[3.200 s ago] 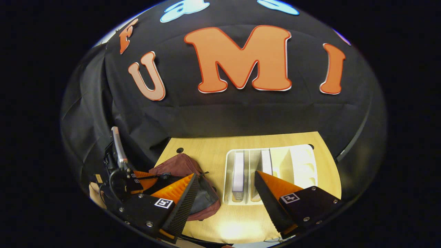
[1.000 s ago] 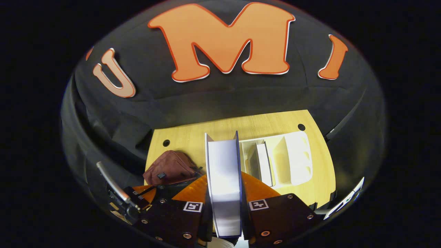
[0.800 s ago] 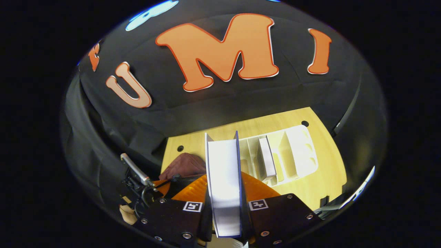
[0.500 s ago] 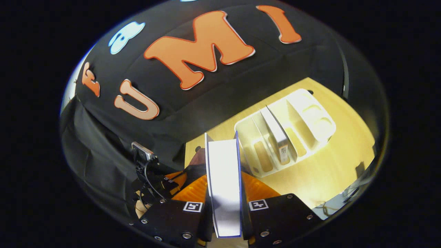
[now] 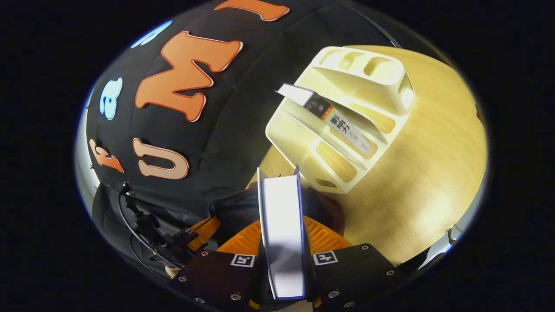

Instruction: Open the schoolbag, grab two books from the bookshelf and put them into the schoolbag.

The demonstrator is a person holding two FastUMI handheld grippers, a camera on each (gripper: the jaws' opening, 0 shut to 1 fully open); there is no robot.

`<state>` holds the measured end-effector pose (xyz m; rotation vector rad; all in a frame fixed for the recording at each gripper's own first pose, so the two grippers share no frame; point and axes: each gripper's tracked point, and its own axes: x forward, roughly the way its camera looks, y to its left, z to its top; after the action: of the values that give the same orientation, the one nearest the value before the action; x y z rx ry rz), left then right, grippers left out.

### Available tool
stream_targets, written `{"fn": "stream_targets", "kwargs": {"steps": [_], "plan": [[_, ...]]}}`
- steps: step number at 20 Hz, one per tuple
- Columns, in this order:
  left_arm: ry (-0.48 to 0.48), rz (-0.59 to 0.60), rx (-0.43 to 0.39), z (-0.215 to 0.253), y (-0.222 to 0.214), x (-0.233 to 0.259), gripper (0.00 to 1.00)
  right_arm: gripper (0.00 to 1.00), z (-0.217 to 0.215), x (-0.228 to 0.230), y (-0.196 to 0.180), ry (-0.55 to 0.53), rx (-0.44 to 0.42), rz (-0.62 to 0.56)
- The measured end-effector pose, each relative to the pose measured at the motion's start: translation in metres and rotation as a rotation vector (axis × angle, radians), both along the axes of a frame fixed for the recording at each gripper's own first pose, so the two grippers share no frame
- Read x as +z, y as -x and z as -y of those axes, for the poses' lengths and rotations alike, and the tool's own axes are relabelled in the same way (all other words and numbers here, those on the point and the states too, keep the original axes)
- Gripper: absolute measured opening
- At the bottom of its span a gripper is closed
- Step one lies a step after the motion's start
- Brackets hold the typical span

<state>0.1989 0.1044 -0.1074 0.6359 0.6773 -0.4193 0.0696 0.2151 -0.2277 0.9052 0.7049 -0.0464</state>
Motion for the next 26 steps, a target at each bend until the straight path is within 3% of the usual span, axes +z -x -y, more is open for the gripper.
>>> {"fn": "stream_targets", "kwargs": {"steps": [6, 10, 13, 14, 15, 18, 20, 21, 22, 24, 26], "plan": [[-0.008, 0.019, -0.017, 0.006, 0.010, 0.010, 0.01, 0.34, -0.059, -0.075, -0.027, -0.087, 0.033, -0.038], [0.000, 0.011, -0.008, 0.012, 0.018, 0.007, 0.01, 0.34, -0.093, -0.085, -0.067, -0.176, -0.011, 0.015], [-0.020, 0.037, -0.006, 0.016, 0.021, 0.007, 0.01, 0.34, -0.107, -0.101, -0.086, -0.167, -0.036, 0.015], [-0.028, 0.041, -0.017, 0.020, 0.024, 0.006, 0.01, 0.23, -0.111, -0.106, -0.093, -0.175, -0.046, 0.005], [-0.039, 0.045, -0.032, 0.023, 0.026, 0.003, 0.01, 0.34, -0.115, -0.110, -0.101, -0.177, -0.058, -0.004], [-0.075, 0.058, -0.068, 0.025, 0.024, 0.000, 0.01, 0.37, -0.119, -0.124, -0.114, -0.173, -0.087, -0.054], [-0.072, 0.054, -0.045, 0.016, 0.015, 0.000, 0.01, 0.43, -0.115, -0.130, -0.107, -0.170, -0.095, -0.120], [-0.066, 0.050, -0.029, 0.010, 0.009, 0.000, 0.01, 0.50, -0.111, -0.132, -0.104, -0.169, -0.106, -0.139], [-0.056, 0.043, -0.018, 0.006, 0.007, 0.000, 0.01, 0.69, -0.107, -0.130, -0.101, -0.169, -0.118, -0.149], [-0.015, 0.019, -0.004, 0.004, 0.006, -0.002, 0.01, 0.86, -0.104, -0.127, -0.095, -0.184, -0.109, -0.174], [0.004, 0.008, 0.010, -0.001, 0.005, -0.003, 0.01, 0.96, -0.098, -0.126, -0.086, -0.175, -0.094, -0.202]]}}
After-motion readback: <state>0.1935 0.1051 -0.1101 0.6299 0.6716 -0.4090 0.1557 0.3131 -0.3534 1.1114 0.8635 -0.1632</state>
